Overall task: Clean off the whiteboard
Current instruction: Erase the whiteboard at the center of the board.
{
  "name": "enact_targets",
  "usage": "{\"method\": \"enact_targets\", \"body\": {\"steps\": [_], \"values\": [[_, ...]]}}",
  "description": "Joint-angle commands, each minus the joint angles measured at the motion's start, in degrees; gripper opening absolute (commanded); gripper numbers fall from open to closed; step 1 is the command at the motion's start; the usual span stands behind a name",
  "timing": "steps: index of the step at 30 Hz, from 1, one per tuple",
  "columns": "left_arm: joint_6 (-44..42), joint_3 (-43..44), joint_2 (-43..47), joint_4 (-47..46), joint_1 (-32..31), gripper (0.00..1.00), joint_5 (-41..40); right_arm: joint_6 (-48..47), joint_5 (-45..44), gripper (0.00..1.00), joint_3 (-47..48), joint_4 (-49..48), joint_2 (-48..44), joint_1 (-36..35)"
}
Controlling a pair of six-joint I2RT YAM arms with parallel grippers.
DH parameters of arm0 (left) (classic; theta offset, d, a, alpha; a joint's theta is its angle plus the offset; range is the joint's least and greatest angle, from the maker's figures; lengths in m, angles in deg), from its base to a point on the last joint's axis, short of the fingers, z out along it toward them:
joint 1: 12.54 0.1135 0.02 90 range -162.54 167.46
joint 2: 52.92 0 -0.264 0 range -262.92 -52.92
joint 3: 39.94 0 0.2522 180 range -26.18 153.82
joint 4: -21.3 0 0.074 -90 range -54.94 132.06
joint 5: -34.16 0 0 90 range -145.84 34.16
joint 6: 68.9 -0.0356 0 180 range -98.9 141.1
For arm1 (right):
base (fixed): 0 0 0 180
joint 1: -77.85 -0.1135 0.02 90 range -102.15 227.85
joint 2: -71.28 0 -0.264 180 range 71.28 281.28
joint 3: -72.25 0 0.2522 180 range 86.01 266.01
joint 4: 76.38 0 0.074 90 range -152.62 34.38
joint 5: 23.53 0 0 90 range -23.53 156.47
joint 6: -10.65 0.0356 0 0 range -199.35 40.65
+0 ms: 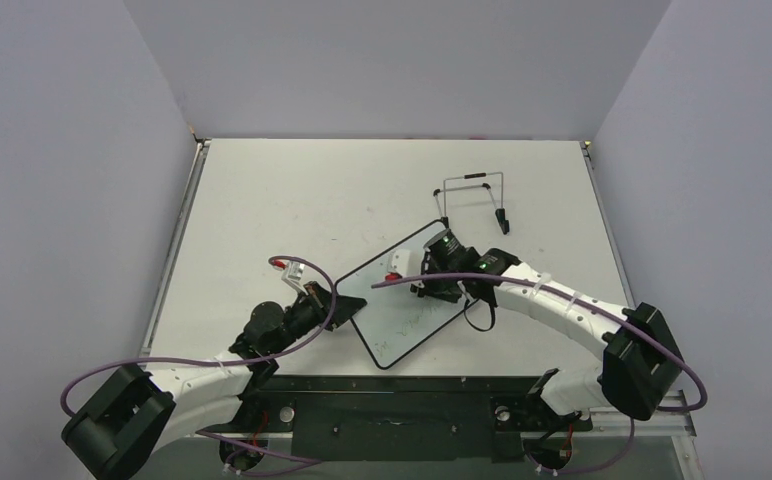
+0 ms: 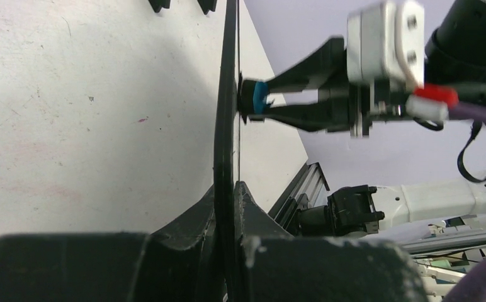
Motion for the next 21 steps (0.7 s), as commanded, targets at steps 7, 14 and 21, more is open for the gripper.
{"method": "enact_targets", "body": {"steps": [7, 14, 21], "values": [[-1.19, 2.47, 0.18, -9.65, -0.12, 0.0, 1.03, 2.22, 13.86, 0.0, -0.91, -2.44, -10.45, 12.2], [-0.21, 2.65, -1.41, -12.25, -0.11, 0.0, 1.52, -2.2, 8.61, 0.0, -3.23, -2.14, -6.21, 5.12], [0.25, 2.25, 0.14, -12.06, 0.12, 0.0, 1.04, -3.22, 0.74, 0.0, -3.89, -3.11, -4.8, 1.93]]}}
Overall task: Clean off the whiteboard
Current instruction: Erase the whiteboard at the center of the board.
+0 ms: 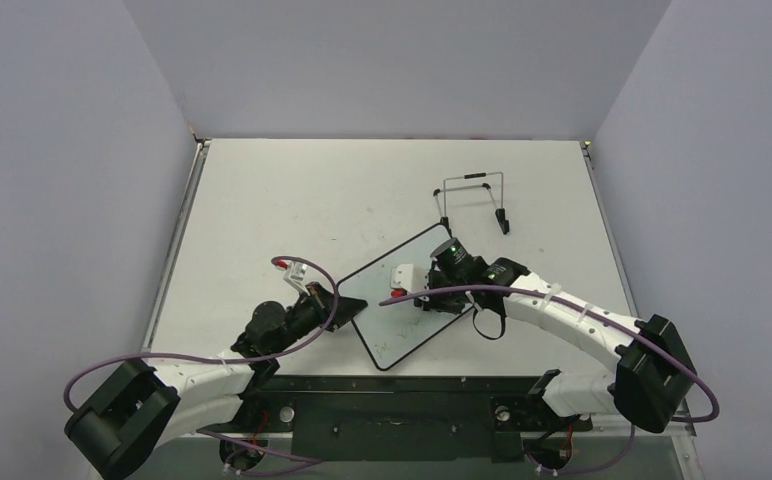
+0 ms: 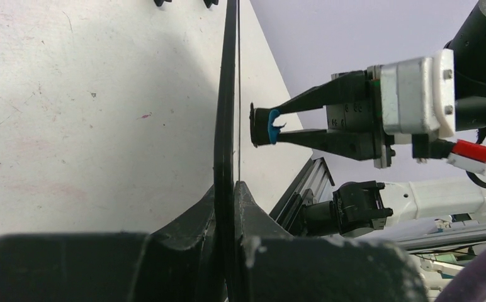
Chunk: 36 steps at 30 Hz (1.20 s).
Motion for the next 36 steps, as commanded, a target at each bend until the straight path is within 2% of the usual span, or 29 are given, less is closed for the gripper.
{"method": "enact_targets", "body": {"steps": [1, 6, 11, 13, 18, 26, 28, 33, 36], "values": [[1.52, 2.23, 2.29, -10.7, 0.16, 0.0, 0.46, 1.16, -9.92, 0.0, 0.38, -4.18, 0.02, 1.6], [1.52, 2.15, 3.11, -10.25, 0.42, 0.0, 0.43, 3.51, -10.72, 0.0, 0.32, -6.02, -0.39, 4.46], [1.3, 1.78, 2.62, -11.35, 0.81, 0.0, 0.46, -2.12, 0.67, 0.0, 0.82, 0.16, -0.45, 2.04], [1.19, 1.84, 2.78, -11.54, 1.01, 0.0, 0.56, -3.66, 2.49, 0.0, 1.36, 1.93, 0.01, 1.06], [0.37, 1.52, 3.29, -11.69, 1.23, 0.0, 0.54, -0.28, -0.64, 0.0, 2.49, -0.38, 0.53, 3.16], [0.16, 0.77, 3.37, -12.57, 1.43, 0.0, 0.75, 0.22, 0.22, 0.0, 0.43, -2.54, -3.94, 8.62], [0.28, 1.04, 2.28, -13.02, 1.48, 0.0, 0.9, -0.31, -0.75, 0.0, -0.19, -2.69, -3.03, 7.17], [1.31, 1.71, 0.29, -14.93, 1.45, 0.0, 1.04, -2.07, -4.7, 0.0, -0.38, -2.36, 0.29, -2.94], [1.67, 1.58, 0.27, -15.12, 1.43, 0.0, 1.2, 0.22, -8.24, 0.0, 0.46, -4.42, 1.79, -4.29]]}}
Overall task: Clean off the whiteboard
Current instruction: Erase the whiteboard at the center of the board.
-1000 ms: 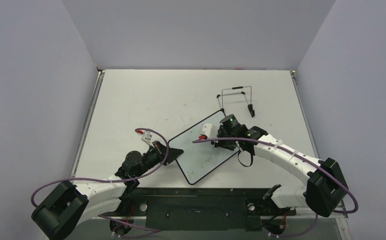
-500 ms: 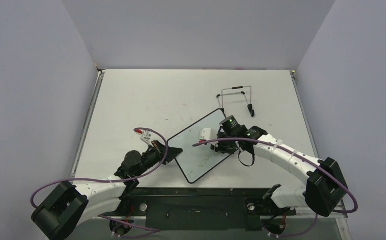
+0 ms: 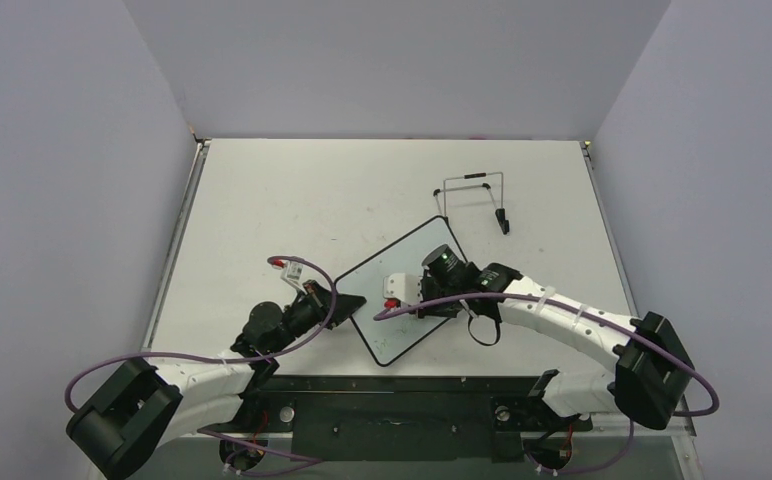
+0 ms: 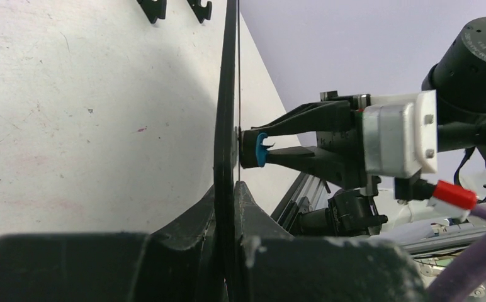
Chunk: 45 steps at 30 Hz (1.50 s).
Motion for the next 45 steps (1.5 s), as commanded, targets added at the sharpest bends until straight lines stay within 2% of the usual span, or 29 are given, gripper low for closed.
{"method": "enact_targets", "body": {"steps": [1, 5, 8, 10, 14, 17, 20, 25, 27, 31, 33, 35, 37, 41, 45], "values": [[1.74, 1.95, 0.65, -11.5, 0.23, 0.0, 0.94, 2.07, -7.68, 0.0, 0.73, -4.17, 2.17, -1.68], [1.45, 1.43, 0.45, -11.58, 0.16, 0.0, 1.26, 7.64, -14.28, 0.0, 0.73, -8.63, 2.49, 2.98], [1.46, 0.89, -0.04, -12.8, 0.21, 0.0, 1.78, 8.53, -14.47, 0.0, 0.82, -8.49, 2.63, 4.92], [1.43, 0.68, 0.05, -13.29, 0.24, 0.0, 1.63, 7.09, -12.55, 0.0, 0.83, -6.99, 2.59, 3.98], [1.32, 0.56, 0.81, -12.74, 0.24, 0.0, 1.21, 1.04, -2.66, 0.0, 1.15, -1.14, 2.87, -0.71], [1.26, 0.63, 2.13, -11.18, 0.25, 0.0, 0.92, -1.28, -0.3, 0.0, 1.4, 1.08, 2.88, -2.54], [0.88, 0.91, 3.31, -9.6, 0.26, 0.0, 0.64, 0.73, -5.79, 0.0, 0.92, -1.7, 3.1, -2.03], [0.78, 0.52, 3.96, -9.25, 0.18, 0.0, 0.75, 5.76, -13.2, 0.0, 1.13, -6.13, 3.98, 2.85], [0.66, 0.41, 4.0, -9.42, 0.16, 0.0, 0.81, 5.87, -12.38, 0.0, 1.15, -5.49, 3.48, 3.71], [0.13, 0.17, 4.06, -10.0, 0.18, 0.0, 1.09, 3.08, -1.41, 0.0, 0.6, -2.51, 2.49, 1.55], [0.05, 0.14, 4.27, -9.95, 0.22, 0.0, 1.12, 2.08, 1.16, 0.0, 0.76, -1.42, 2.74, 0.04], [-0.33, 0.11, 4.65, -9.69, 0.23, 0.0, 1.09, 2.05, 1.18, 0.0, 1.18, -1.22, 2.93, -0.43], [-0.91, 0.13, 5.01, -9.31, 0.17, 0.0, 1.14, 4.12, -3.07, 0.0, 1.19, -3.61, 2.86, 0.15], [-2.56, 0.15, 5.51, -8.82, 0.1, 0.0, 1.53, 8.24, -7.13, 0.0, 0.83, -7.85, 2.24, 4.34], [-4.27, 0.37, 5.69, -7.84, 0.08, 0.0, 1.48, 6.13, -0.88, 0.0, -0.42, -6.38, 1.2, 3.93]]}}
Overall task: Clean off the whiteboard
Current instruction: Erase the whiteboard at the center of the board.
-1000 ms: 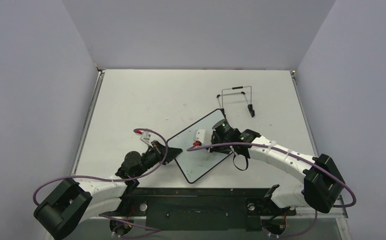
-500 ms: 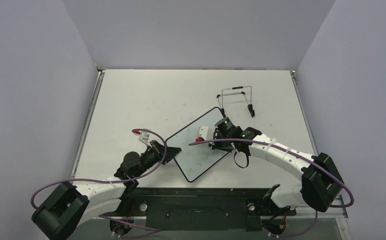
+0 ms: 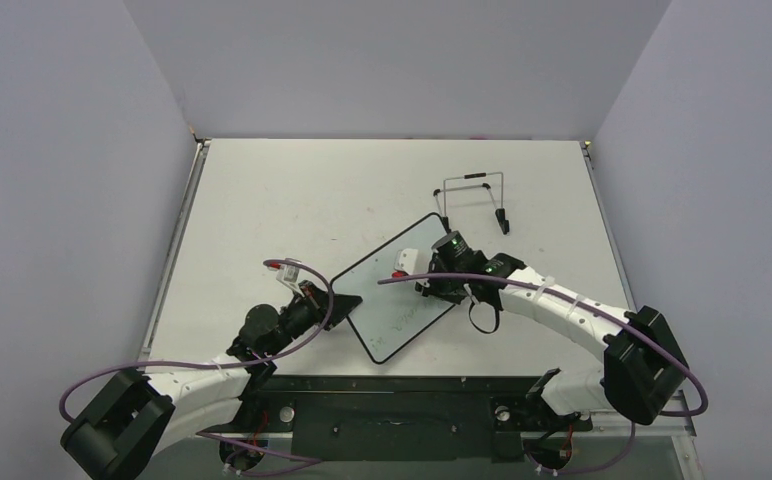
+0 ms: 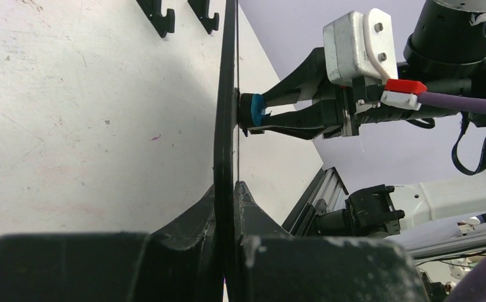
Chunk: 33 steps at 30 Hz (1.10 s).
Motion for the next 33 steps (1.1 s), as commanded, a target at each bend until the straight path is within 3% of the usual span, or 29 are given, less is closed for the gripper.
{"method": "enact_targets", "body": {"steps": [1, 6, 8, 10, 14, 19, 29, 33], "values": [[-0.68, 1.53, 2.07, -9.76, -0.27, 0.0, 2.2, -1.58, 5.4, 0.0, -0.42, -0.66, -1.96, -1.84], [-1.71, 1.85, 1.4, -9.6, -0.24, 0.0, 2.68, -2.68, 6.15, 0.0, 0.94, 1.28, -0.82, -4.73], [-2.53, 1.59, 1.35, -9.63, -0.4, 0.0, 2.93, -0.15, 5.77, 0.0, 2.17, 0.66, -0.76, -2.4], [-3.72, 1.49, 1.51, -8.9, -0.63, 0.0, 2.69, 1.46, 11.13, 0.0, 3.01, 1.2, -2.38, 4.08], [-5.47, 1.51, 2.28, -6.29, -0.87, 0.0, 1.96, 1.21, 17.44, 0.0, 1.68, 1.26, -7.84, 8.75], [-6.06, 1.85, 2.39, -5.88, -1.12, 0.0, 1.46, 2.21, 11.45, 0.0, 0.61, -1.15, -6.97, 8.67], [-4.7, 2.51, 0.01, -7.32, -2.17, 0.0, -0.2, -2.11, 0.08, 0.0, -0.39, -1.1, -0.64, -5.91], [-5.59, 2.72, 0.91, -5.2, -2.25, 0.0, -0.5, 0.5, -7.93, 0.0, -0.53, -3.69, 0.4, -3.93]]}}
